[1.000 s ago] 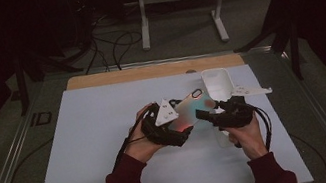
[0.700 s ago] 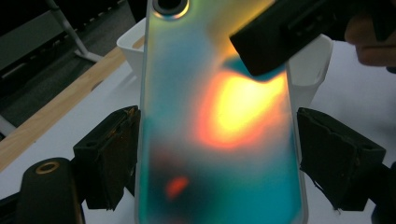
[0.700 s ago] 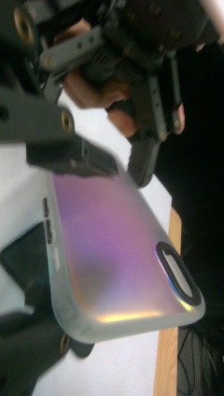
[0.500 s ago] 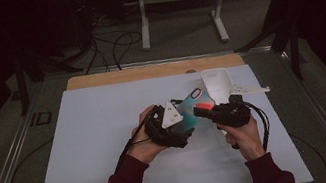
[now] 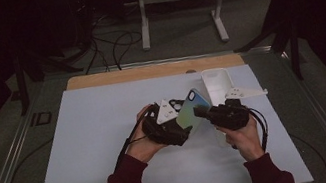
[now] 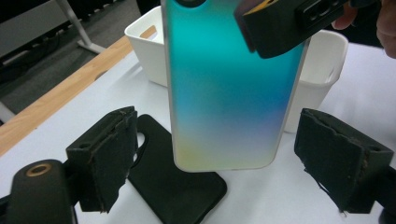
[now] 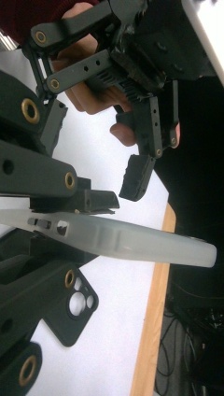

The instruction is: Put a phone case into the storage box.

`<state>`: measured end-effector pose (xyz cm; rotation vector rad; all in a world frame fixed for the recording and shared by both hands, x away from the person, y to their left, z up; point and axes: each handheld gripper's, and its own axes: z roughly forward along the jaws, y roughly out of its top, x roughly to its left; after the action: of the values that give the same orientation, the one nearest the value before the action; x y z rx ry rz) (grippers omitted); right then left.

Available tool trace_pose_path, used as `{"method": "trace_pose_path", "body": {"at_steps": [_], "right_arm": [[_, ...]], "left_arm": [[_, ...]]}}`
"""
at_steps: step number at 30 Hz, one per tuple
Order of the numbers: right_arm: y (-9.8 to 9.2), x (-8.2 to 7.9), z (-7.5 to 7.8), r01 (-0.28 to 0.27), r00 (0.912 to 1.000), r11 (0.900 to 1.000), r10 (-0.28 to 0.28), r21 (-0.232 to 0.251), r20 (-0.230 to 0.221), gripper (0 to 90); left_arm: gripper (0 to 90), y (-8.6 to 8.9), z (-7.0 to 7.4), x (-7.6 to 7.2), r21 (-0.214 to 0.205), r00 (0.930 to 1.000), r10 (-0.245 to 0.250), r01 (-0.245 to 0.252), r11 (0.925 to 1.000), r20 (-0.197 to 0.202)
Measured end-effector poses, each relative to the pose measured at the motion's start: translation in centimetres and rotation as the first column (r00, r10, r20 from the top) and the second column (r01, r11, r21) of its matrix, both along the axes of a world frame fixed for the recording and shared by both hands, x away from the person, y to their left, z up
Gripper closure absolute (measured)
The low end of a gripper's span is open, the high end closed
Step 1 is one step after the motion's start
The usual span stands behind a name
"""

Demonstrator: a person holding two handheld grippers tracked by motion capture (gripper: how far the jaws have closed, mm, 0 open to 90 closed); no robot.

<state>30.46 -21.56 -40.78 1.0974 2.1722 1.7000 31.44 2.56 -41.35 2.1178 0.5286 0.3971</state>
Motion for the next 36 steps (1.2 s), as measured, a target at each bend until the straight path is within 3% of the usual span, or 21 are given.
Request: {"method": "trace_pose_path", "body": {"at_steps": [7,10,13,19,24,27,28,30,34,35,36], "right_arm": [[-0.4,-0.2,0.5,-0.021,0.9994,0.9998,0.021,0.006,0.026,81.8],[-0.4,-0.4,0.7,-0.036,0.9988,0.9994,0.036,0.0,0.034,81.8],[-0.4,-0.7,1.0,-0.062,0.9972,0.9981,0.062,0.004,0.042,81.7],[-0.6,-0.9,1.6,-0.119,0.9916,0.9917,0.117,0.048,0.056,81.7],[-0.4,-1.1,1.9,-0.178,0.9828,0.9819,0.174,0.065,0.063,81.8],[-0.3,-1.1,1.9,-0.188,0.9803,0.9797,0.183,0.068,0.073,81.8],[-0.3,-1.2,1.9,-0.213,0.9751,0.9741,0.207,0.076,0.079,81.9],[-0.2,-1.2,1.9,-0.227,0.9716,0.9717,0.221,0.066,0.085,81.9],[-0.3,-1.3,1.8,-0.23,0.9706,0.9703,0.223,0.075,0.09,81.8],[-0.5,-1.2,1.7,-0.245,0.9671,0.9642,0.236,0.101,0.096,81.8],[-0.5,-1.2,1.7,-0.245,0.9671,0.9642,0.236,0.101,0.096,81.8]], "left_arm": [[15.1,0.9,-0.5,0.7,-0.054,0.9973,-0.03,0.026,0.9982,-0.068],[14.9,1.0,-0.5,0.8,-0.065,0.9964,-0.037,0.032,0.9973,-0.076],[15.0,1.2,-0.8,1.0,-0.086,0.9923,-0.06,0.05,0.995,-0.108],[18.4,1.3,-1.1,1.0,-0.103,0.9862,-0.11,0.097,0.9899,-0.124],[22.6,1.4,-1.3,0.8,-0.14,0.975,-0.168,0.148,0.9792,-0.146],[27.5,1.3,-1.3,0.8,-0.137,0.9725,-0.183,0.164,0.9769,-0.144],[29.1,1.3,-1.3,0.7,-0.151,0.9685,-0.201,0.179,0.9722,-0.147],[30.6,1.4,-1.3,0.7,-0.16,0.9642,-0.218,0.194,0.9679,-0.151],[36.1,1.4,-1.6,0.6,-0.167,0.9517,-0.257,0.23,0.9587,-0.167],[38.9,1.4,-1.6,0.6,-0.171,0.9479,-0.268,0.239,0.9559,-0.173],[38.9,1.4,-1.7,0.6,-0.169,0.9459,-0.273,0.244,0.9548,-0.175]]}}
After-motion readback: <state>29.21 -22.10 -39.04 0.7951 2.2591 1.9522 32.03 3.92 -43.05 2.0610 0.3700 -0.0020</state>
